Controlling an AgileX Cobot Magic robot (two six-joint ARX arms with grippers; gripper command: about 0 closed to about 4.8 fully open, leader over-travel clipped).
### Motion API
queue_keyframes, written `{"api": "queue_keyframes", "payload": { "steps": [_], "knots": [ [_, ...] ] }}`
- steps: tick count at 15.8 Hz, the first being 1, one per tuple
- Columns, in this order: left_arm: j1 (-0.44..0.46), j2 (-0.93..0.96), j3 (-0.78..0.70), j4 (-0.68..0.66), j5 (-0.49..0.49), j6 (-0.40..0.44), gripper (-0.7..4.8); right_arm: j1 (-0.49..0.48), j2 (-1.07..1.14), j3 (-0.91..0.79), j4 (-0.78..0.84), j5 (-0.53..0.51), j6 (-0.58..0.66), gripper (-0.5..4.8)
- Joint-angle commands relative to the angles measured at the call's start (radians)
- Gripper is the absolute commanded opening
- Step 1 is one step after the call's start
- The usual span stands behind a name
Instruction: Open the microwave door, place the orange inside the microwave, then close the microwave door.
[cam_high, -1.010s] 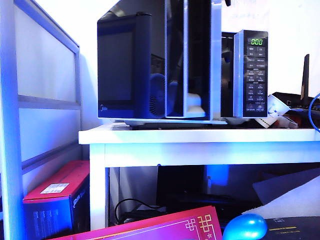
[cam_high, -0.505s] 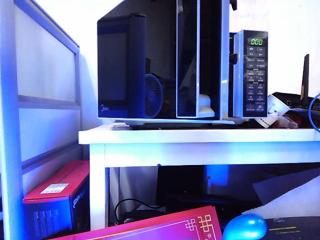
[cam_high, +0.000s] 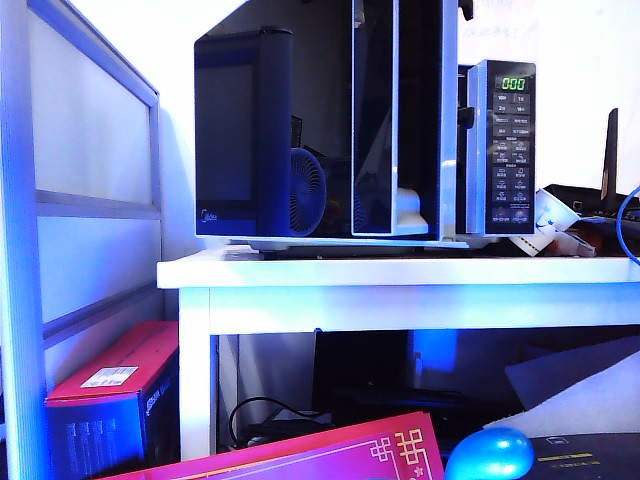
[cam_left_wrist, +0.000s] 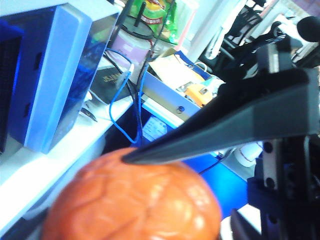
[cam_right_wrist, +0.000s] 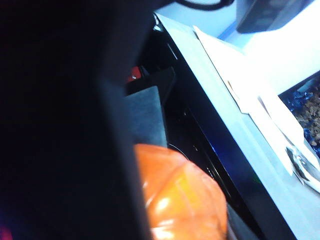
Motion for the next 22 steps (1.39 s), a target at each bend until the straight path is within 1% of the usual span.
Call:
{"api": "queue_keyframes", "payload": {
  "steps": [1,4,6,7,8,10,11,12,14,15,16,17,19,20,22],
  "knots": [
    [-0.012,-0.019,0.011,0.006,-0.016,0.042,4.79,-0.006,0.01,-0.003,-0.016,0.12,0.008,3.07],
    [-0.007,-0.019,0.011,0.002,-0.12,0.064,4.79,-0.006,0.01,-0.003,-0.015,0.182,0.011,3.11],
    [-0.006,-0.02,0.011,-0.011,-0.177,0.096,4.79,-0.008,0.011,-0.003,-0.014,0.201,0.034,3.11],
    [-0.006,-0.02,0.011,-0.028,-0.22,0.119,4.79,-0.009,0.011,-0.003,-0.015,0.232,0.034,3.11],
    [-0.007,-0.021,0.011,-0.066,-0.296,0.149,4.79,-0.016,0.011,-0.003,-0.014,0.264,0.046,3.11],
    [-0.006,-0.021,0.011,-0.117,-0.378,0.199,4.79,-0.036,0.011,-0.003,-0.01,0.294,0.116,3.11],
    [-0.007,-0.021,0.011,-0.131,-0.409,0.214,4.79,-0.058,0.011,-0.003,-0.006,0.294,0.167,3.11],
    [-0.007,-0.021,0.011,-0.141,-0.41,0.225,4.79,-0.072,0.013,-0.003,-0.007,0.278,0.232,3.1],
    [-0.007,-0.024,0.013,-0.161,-0.408,0.235,3.15,-0.098,0.027,-0.003,-0.005,0.217,0.327,3.1],
    [-0.007,-0.026,0.013,-0.179,-0.409,0.248,2.5,-0.098,0.039,-0.003,0.0,0.194,0.349,3.1],
    [-0.007,-0.031,0.013,-0.198,-0.406,0.252,2.36,-0.098,0.056,-0.004,0.008,0.188,0.371,3.1],
    [-0.007,-0.039,0.013,-0.223,-0.401,0.273,2.36,-0.098,0.093,-0.004,0.031,0.127,0.426,3.1],
    [-0.007,-0.049,0.013,-0.278,-0.412,0.321,2.37,-0.098,0.15,-0.004,0.058,0.097,0.497,3.11],
    [-0.007,-0.051,0.013,-0.306,-0.412,0.331,2.38,-0.098,0.186,-0.004,0.077,0.052,0.502,3.19],
    [-0.007,-0.053,0.013,-0.332,-0.411,0.349,2.38,-0.098,0.242,-0.004,0.113,-0.044,0.504,3.18]
  ]
}}
